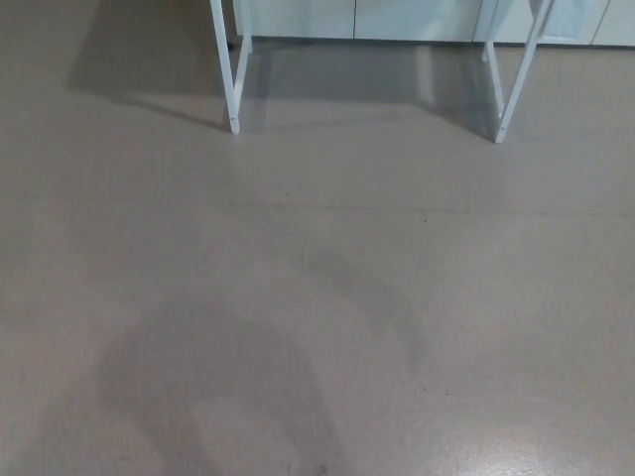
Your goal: The robot picks up a bottle from a person using its left hand and walk towards the table in frontand put the bottle on the table.
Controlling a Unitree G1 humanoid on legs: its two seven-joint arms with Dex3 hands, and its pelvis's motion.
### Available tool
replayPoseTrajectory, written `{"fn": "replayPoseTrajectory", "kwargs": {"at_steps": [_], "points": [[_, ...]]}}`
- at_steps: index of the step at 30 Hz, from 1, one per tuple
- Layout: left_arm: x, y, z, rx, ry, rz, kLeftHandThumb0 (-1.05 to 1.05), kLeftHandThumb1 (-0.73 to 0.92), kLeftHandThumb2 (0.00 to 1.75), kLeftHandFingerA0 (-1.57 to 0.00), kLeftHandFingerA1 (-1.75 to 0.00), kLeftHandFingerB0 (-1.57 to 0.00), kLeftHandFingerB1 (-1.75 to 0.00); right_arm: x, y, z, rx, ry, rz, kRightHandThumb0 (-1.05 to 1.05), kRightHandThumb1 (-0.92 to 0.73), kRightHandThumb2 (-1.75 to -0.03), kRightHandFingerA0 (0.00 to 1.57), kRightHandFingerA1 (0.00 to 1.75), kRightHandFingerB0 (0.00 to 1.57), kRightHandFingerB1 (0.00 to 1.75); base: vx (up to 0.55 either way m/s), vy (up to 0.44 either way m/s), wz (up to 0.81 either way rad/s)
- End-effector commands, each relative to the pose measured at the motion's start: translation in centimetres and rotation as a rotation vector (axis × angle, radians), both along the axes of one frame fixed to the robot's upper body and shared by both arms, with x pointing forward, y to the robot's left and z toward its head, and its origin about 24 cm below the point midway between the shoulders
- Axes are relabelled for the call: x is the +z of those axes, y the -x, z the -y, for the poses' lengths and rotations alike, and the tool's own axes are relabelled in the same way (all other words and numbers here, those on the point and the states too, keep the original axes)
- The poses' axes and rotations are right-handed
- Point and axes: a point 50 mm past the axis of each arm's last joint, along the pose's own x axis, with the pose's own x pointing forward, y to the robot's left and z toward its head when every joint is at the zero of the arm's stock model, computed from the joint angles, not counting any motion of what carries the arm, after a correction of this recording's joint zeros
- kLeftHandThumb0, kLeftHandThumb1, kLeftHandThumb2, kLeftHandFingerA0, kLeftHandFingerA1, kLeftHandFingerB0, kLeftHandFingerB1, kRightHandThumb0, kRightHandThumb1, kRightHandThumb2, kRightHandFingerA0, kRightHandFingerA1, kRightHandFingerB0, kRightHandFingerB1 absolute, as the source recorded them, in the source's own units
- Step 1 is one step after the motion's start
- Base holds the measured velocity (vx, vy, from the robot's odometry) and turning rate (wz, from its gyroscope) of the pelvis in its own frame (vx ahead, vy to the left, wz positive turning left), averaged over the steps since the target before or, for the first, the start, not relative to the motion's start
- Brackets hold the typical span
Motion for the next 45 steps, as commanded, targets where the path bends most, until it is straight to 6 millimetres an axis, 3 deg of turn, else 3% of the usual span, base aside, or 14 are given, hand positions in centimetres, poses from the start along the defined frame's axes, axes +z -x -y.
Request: {"fn": "replayPoseTrajectory", "kwargs": {"at_steps": [1,23,24,27,28,30,31,32,37,38,39,43,44,45], "points": [[0.6,-0.3,-0.7,-0.014,-0.011,0.030,-0.41,0.64,0.59,-0.53,-0.54,-0.31,-0.33,0.4,-0.4,0.6,0.022,0.001,0.002,-0.26,-0.67,-0.59,0.66,0.46,0.48,0.38,0.00,0.000,0.00],[1.0,-1.0,-0.6,-0.012,0.025,0.107,-0.52,0.66,0.60,-0.47,-0.53,-0.26,-0.31,0.4,-1.1,0.3,0.026,-0.029,0.006,-0.26,-0.66,-0.59,0.65,0.46,0.49,0.39,0.00,0.000,0.00],[1.1,-1.2,-0.6,-0.014,0.036,0.129,-0.40,0.62,0.59,-0.45,-0.64,-0.22,-0.31,0.4,-1.1,0.2,0.027,-0.036,0.009,-0.26,-0.69,-0.60,0.68,0.47,0.49,0.39,0.00,0.000,0.00],[1.5,-1.9,-0.2,0.006,0.106,0.247,-0.45,0.56,0.58,-0.51,-0.73,-0.20,-0.29,0.3,-1.0,0.0,0.029,-0.048,0.001,-0.27,-0.69,-0.60,0.66,0.45,0.50,0.39,0.00,0.000,0.00],[2.0,-2.7,0.3,-0.053,0.098,0.308,-0.33,0.35,0.91,0.00,-0.49,0.00,-0.48,0.3,-1.0,0.0,0.029,-0.049,0.000,-0.25,-0.68,-0.60,0.66,0.46,0.50,0.39,0.00,0.000,0.00],[2.7,-3.9,1.3,-0.140,0.090,0.403,-0.33,0.35,0.91,0.00,-0.49,0.00,-0.48,0.3,-0.9,0.0,0.029,-0.051,-0.003,-0.25,-0.68,-0.60,0.66,0.46,0.50,0.39,0.00,0.000,0.00],[3.3,-4.6,1.8,-0.170,0.105,0.461,-0.66,0.44,0.74,-0.15,-0.40,-0.07,-0.34,0.3,-1.0,0.0,0.029,-0.055,0.000,-0.26,-0.69,-0.60,0.67,0.46,0.50,0.40,0.00,0.000,0.00],[5.9,-6.7,3.8,-0.338,0.170,0.633,-0.71,0.46,0.77,-0.10,-0.38,-0.05,-0.26,0.3,-1.3,-0.1,0.022,-0.067,0.011,-0.26,-0.69,-0.60,0.67,0.47,0.51,0.40,0.00,0.000,0.00],[6.9,-7.1,4.7,-0.392,0.195,0.666,-0.71,0.46,0.77,-0.10,-0.38,-0.05,-0.26,0.3,-1.4,-0.2,0.020,-0.069,0.014,-0.26,-0.69,-0.60,0.67,0.47,0.51,0.40,0.00,0.000,0.00],[11.3,-8.9,8.0,-0.609,0.362,0.804,-0.67,0.42,0.79,-0.04,-0.21,-0.03,-0.15,0.3,-1.8,-0.3,0.023,-0.064,0.009,-0.26,-0.69,-0.60,0.65,0.45,0.49,0.39,0.00,0.000,0.00],[13.0,-9.2,9.5,-0.693,0.421,0.838,-0.63,0.39,0.79,-0.01,-0.22,0.00,-0.18,0.2,-1.9,-0.4,0.003,-0.072,0.011,-0.24,-0.67,-0.60,0.64,0.46,0.49,0.39,0.00,0.000,0.00],[16.6,-9.4,12.2,-0.875,0.472,0.849,-0.62,0.38,0.77,-0.04,-0.20,0.00,-0.15,0.3,-2.1,-0.3,0.031,-0.050,-0.008,-0.26,-0.68,-0.60,0.66,0.45,0.50,0.38,0.00,0.000,0.00],[17.0,-9.4,12.5,-0.901,0.477,0.855,-0.63,0.45,0.55,-0.01,-0.27,0.00,-0.16,0.3,-2.2,-0.3,0.037,-0.050,-0.009,-0.25,-0.68,-0.60,0.64,0.45,0.49,0.38,0.00,0.000,0.00],[17.7,-9.2,13.2,-0.942,0.483,0.861,-0.63,0.38,0.78,-0.04,-0.19,0.00,-0.14,0.3,-2.2,-0.3,0.044,-0.046,-0.013,-0.26,-0.67,-0.59,0.64,0.45,0.49,0.38,0.00,0.000,0.00]]}}
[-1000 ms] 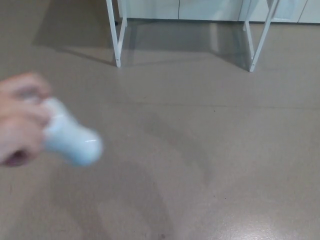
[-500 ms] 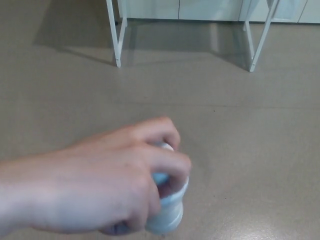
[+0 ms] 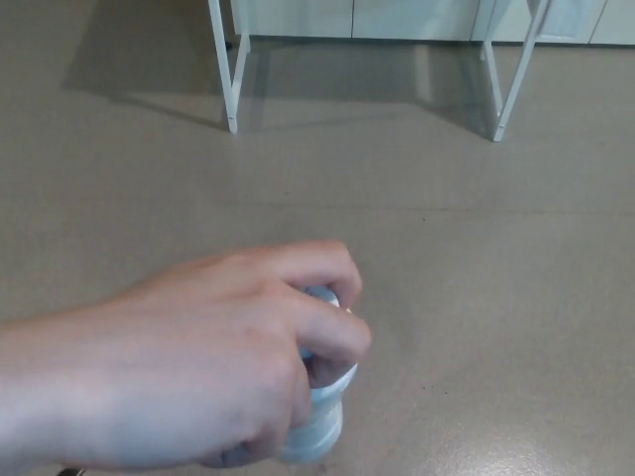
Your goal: The robot picks up a bottle from a person using its left hand and walk towards the table in frontand put the bottle on the table.
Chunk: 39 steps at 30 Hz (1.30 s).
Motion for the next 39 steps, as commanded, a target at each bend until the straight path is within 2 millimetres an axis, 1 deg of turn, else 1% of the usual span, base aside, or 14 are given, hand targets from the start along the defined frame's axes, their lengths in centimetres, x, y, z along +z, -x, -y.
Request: {"fn": "replayPoseTrajectory", "kwargs": {"at_steps": [1,6,8,12,14,15,16,26,32,34,35,37,38,39], "points": [[10.9,-0.6,8.6,-0.642,0.190,0.249,-0.66,0.40,0.78,-0.04,-0.17,0.00,-0.11,0.2,-0.7,0.2,0.020,0.019,-0.033,-0.27,-0.66,-0.59,0.64,0.45,0.49,0.38,0.00,0.000,0.00],[11.8,-0.3,9.6,-0.683,0.197,0.258,-0.69,0.44,0.79,-0.10,-0.15,-0.02,-0.10,0.2,-1.1,0.0,0.050,0.029,-0.037,-0.28,-0.66,-0.59,0.64,0.45,0.52,0.39,0.00,0.000,0.00],[12.0,-0.2,9.9,-0.704,0.165,0.274,-0.73,0.45,0.81,-0.08,-0.18,0.00,-0.08,0.2,-1.0,0.0,0.057,0.027,-0.045,-0.29,-0.67,-0.59,0.62,0.44,0.51,0.39,0.00,0.000,0.00],[12.2,-0.1,10.6,-0.724,0.171,0.276,-0.69,0.41,0.81,-0.04,-0.19,0.00,-0.10,0.1,-0.8,0.0,0.052,0.020,-0.050,-0.30,-0.66,-0.59,0.63,0.45,0.52,0.39,0.00,0.000,0.00],[12.4,-0.3,11.0,-0.726,0.167,0.285,-0.69,0.41,0.82,-0.03,-0.21,0.00,-0.10,0.0,-0.8,-0.1,0.050,0.020,-0.048,-0.30,-0.66,-0.59,0.67,0.45,0.55,0.40,0.00,0.000,0.00],[12.4,-0.3,11.2,-0.724,0.159,0.290,-0.77,0.49,0.58,-0.01,-0.28,0.00,-0.13,0.0,-0.7,-0.2,0.047,0.020,-0.052,-0.31,-0.66,-0.59,0.68,0.45,0.56,0.40,0.00,0.000,0.00],[12.5,-0.3,11.3,-0.718,0.156,0.291,-0.67,0.39,0.82,-0.01,-0.23,0.00,-0.13,0.0,-0.7,-0.2,0.046,0.016,-0.054,-0.31,-0.66,-0.60,0.65,0.46,0.54,0.40,0.00,0.000,0.00],[13.0,-0.9,12.9,-0.702,0.146,0.297,-0.62,0.37,0.79,0.00,-0.27,0.00,-0.16,0.0,-1.1,-0.3,0.057,0.017,-0.055,-0.30,-0.66,-0.59,0.63,0.45,0.52,0.39,0.00,0.000,0.00],[13.4,-1.0,13.6,-0.712,0.097,0.299,-0.62,0.37,0.80,-0.01,-0.34,0.00,-0.15,0.1,-1.2,-0.3,0.067,0.021,-0.058,-0.30,-0.66,-0.59,0.62,0.44,0.52,0.38,0.00,0.000,0.00],[13.4,-0.9,13.8,-0.709,0.103,0.300,-0.59,0.36,0.79,-0.02,-0.43,0.00,-0.16,0.1,-1.0,-0.2,0.068,0.022,-0.065,-0.31,-0.66,-0.59,0.62,0.43,0.52,0.38,0.00,0.000,0.00],[13.5,-0.9,13.9,-0.706,0.105,0.302,-0.66,0.45,0.54,-0.13,-0.34,0.00,-0.22,0.1,-1.0,-0.1,0.063,0.017,-0.063,-0.31,-0.66,-0.59,0.60,0.43,0.51,0.39,0.00,0.000,0.00],[13.5,-0.9,14.1,-0.698,0.109,0.318,-0.63,0.45,0.54,-0.15,-0.35,0.00,-0.23,0.2,-1.3,-0.1,0.057,0.011,-0.059,-0.30,-0.66,-0.59,0.60,0.43,0.51,0.38,0.00,0.000,0.00],[13.6,-1.0,14.2,-0.685,0.110,0.340,-0.61,0.38,0.73,-0.16,-0.46,-0.05,-0.18,0.2,-1.4,-0.1,0.060,0.014,-0.057,-0.30,-0.65,-0.59,0.61,0.43,0.51,0.38,0.00,0.000,0.00],[13.6,-1.0,14.3,-0.677,0.110,0.353,-0.61,0.38,0.73,-0.16,-0.46,-0.05,-0.18,0.3,-1.4,-0.1,0.062,0.016,-0.056,-0.30,-0.65,-0.59,0.61,0.43,0.51,0.38,0.00,0.000,0.00]]}}
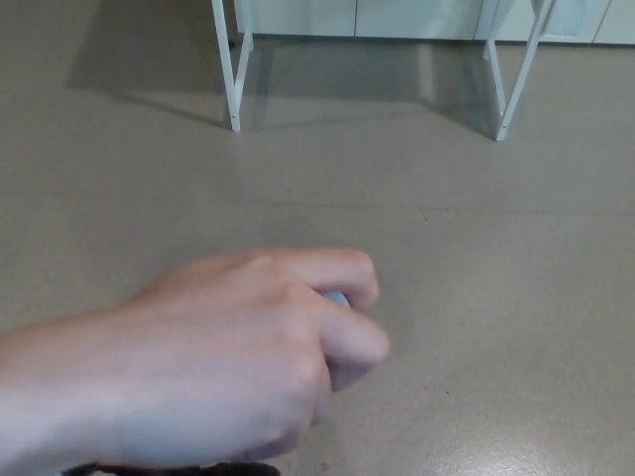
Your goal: The robot picks up a bottle from a person using its left hand and walk towards the table in frontand put the bottle on the table.
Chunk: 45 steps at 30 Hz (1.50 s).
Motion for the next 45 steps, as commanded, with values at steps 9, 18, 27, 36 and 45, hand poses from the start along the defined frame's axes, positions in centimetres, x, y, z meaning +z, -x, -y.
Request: {"fn": "replayPoseTrajectory", "kwargs": {"at_steps": [9,18,27,36,45], "points": [[-1.8,-2.5,3.8,0.355,-0.177,0.184,-0.24,0.83,0.65,-1.19,-1.04,-0.38,-0.33,0.3,-0.4,0.3,0.023,0.021,-0.013,-0.32,-0.66,-0.60,0.63,0.44,0.54,0.39,0.00,0.000,0.00],[-1.9,-4.2,5.4,0.380,-0.168,0.217,-0.14,0.71,0.87,-0.95,-1.56,-0.77,-1.30,0.6,-1.6,0.0,0.047,0.008,0.008,-0.32,-0.67,-0.60,0.60,0.43,0.51,0.38,0.00,0.000,0.00],[-3.0,-3.3,4.7,0.406,-0.137,0.187,-0.25,0.80,0.69,-1.00,-1.56,-0.73,-1.29,0.7,-1.9,0.0,0.079,0.006,0.006,-0.31,-0.67,-0.59,0.61,0.45,0.51,0.39,0.00,0.000,0.00],[-3.5,-1.9,4.0,0.394,-0.078,0.157,-0.22,0.71,0.86,-0.98,-1.44,-0.80,-1.18,0.6,-1.7,0.0,0.079,0.002,-0.006,-0.32,-0.67,-0.60,0.61,0.44,0.52,0.39,0.00,0.000,0.00],[-3.0,-1.5,3.4,0.375,-0.033,0.114,-0.19,0.74,0.82,-0.92,-1.41,-0.75,-1.19,0.6,-1.7,-0.1,0.086,0.002,-0.016,-0.34,-0.68,-0.60,0.62,0.44,0.51,0.38,0.00,0.000,0.03]]}}
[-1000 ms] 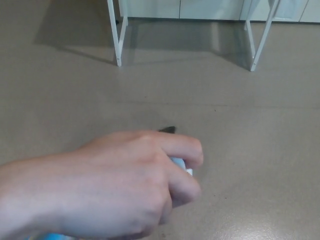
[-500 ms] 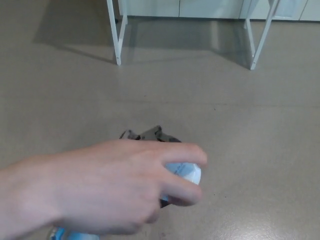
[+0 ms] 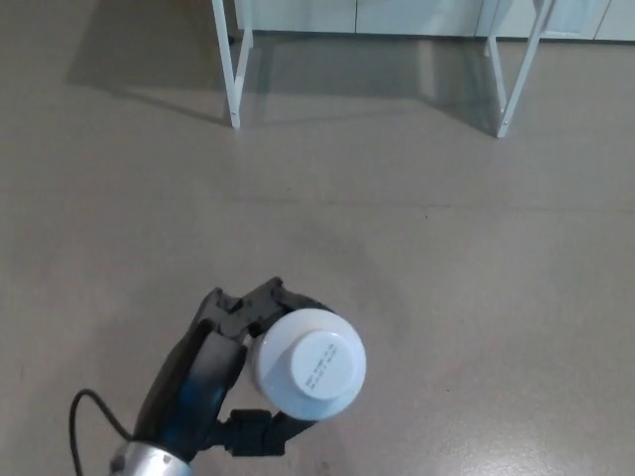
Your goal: The robot picks up a bottle from a person using its left hand and walk towards the table in frontand put the bottle on the table.
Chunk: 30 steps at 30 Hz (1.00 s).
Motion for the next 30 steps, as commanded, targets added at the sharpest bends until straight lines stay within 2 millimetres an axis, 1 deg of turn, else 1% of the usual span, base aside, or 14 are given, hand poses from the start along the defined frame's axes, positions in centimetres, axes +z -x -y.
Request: {"fn": "replayPoseTrajectory", "kwargs": {"at_steps": [1,3,8,11,12,13,15,18,20,21,22,24,25,30], "points": [[0.94,0.18,-0.12,-0.026,0.056,0.034,-0.19,0.74,0.82,-0.92,-1.41,-0.75,-1.19,0.23,0.05,0.47,0.008,0.008,-0.016,-0.34,-0.68,-0.60,0.62,0.44,0.51,0.38,0.00,0.000,0.17],[0.90,0.27,-0.12,-0.035,0.089,0.017,-0.18,0.74,0.80,-0.93,-1.38,-0.76,-1.17,0.24,0.07,0.49,0.000,0.001,-0.011,-0.33,-0.67,-0.60,0.61,0.45,0.53,0.39,0.00,0.000,0.28],[0.70,0.42,-0.02,-0.061,0.104,-0.019,-0.21,0.74,0.79,-0.99,-1.39,-0.78,-1.16,0.14,0.16,0.43,0.021,0.023,-0.027,-0.34,-0.68,-0.60,0.62,0.44,0.53,0.40,0.05,0.066,-0.11],[0.67,0.49,-0.03,-0.068,0.128,-0.040,-0.20,0.75,0.79,-0.98,-1.40,-0.77,-1.17,0.07,0.18,0.31,0.026,0.024,-0.031,-0.33,-0.68,-0.60,0.62,0.44,0.52,0.39,0.15,0.231,-0.18],[0.71,0.55,0.00,-0.070,0.134,-0.047,-0.21,0.77,0.77,-1.01,-1.39,-0.76,-1.18,0.07,0.19,0.32,0.032,0.025,-0.031,-0.34,-0.69,-0.60,0.62,0.44,0.53,0.40,0.17,0.417,1.72],[0.70,0.60,0.02,-0.068,0.136,-0.049,-0.21,0.78,0.76,-1.03,-1.39,-0.77,-1.18,0.09,0.23,0.36,0.032,0.023,-0.031,-0.34,-0.68,-0.61,0.62,0.45,0.52,0.40,0.21,0.429,-0.30],[0.54,0.70,0.01,-0.073,0.153,-0.058,-0.20,0.77,0.76,-1.01,-1.39,-0.77,-1.17,0.08,0.34,0.41,0.036,0.023,-0.034,-0.34,-0.69,-0.60,0.64,0.45,0.53,0.40,0.18,0.298,0.01],[0.43,0.72,-0.04,-0.075,0.168,-0.065,-0.19,0.75,0.78,-0.98,-1.41,-0.77,-1.16,0.07,0.38,0.42,0.032,0.021,-0.037,-0.33,-0.68,-0.60,0.62,0.44,0.49,0.39,0.24,0.078,0.05],[0.41,0.70,-0.06,-0.079,0.179,-0.072,-0.20,0.75,0.80,-0.95,-1.48,-0.75,-1.21,0.07,0.42,0.44,0.040,0.025,-0.039,-0.34,-0.68,-0.60,0.62,0.43,0.51,0.38,0.23,0.012,0.02],[0.40,0.71,-0.05,-0.081,0.180,-0.073,-0.20,0.75,0.80,-0.95,-1.48,-0.75,-1.21,0.08,0.44,0.46,0.043,0.026,-0.041,-0.34,-0.68,-0.60,0.62,0.43,0.51,0.38,0.26,-0.045,0.06],[0.38,0.71,-0.08,-0.089,0.183,-0.069,-0.22,0.76,0.79,-0.93,-1.52,-0.74,-1.24,0.07,0.45,0.48,0.032,0.020,-0.041,-0.33,-0.68,-0.60,0.62,0.44,0.50,0.38,0.25,-0.072,0.09],[0.36,0.65,-0.14,-0.091,0.183,-0.066,-0.23,0.76,0.79,-0.95,-1.51,-0.74,-1.23,0.10,0.35,0.45,0.032,0.018,-0.039,-0.33,-0.68,-0.60,0.64,0.45,0.50,0.39,0.29,-0.117,0.10],[0.36,0.67,-0.20,-0.091,0.174,-0.072,-0.22,0.77,0.78,-1.00,-1.47,-0.72,-1.24,0.11,0.32,0.43,0.042,0.022,-0.040,-0.34,-0.68,-0.60,0.65,0.45,0.50,0.39,0.31,-0.203,0.15],[0.31,0.92,-0.26,-0.088,0.173,-0.093,-0.22,0.76,0.80,-1.00,-1.47,-0.73,-1.22,0.03,0.44,0.37,0.039,0.014,-0.044,-0.34,-0.69,-0.60,0.62,0.44,0.51,0.39,0.38,-0.170,0.28]]}}
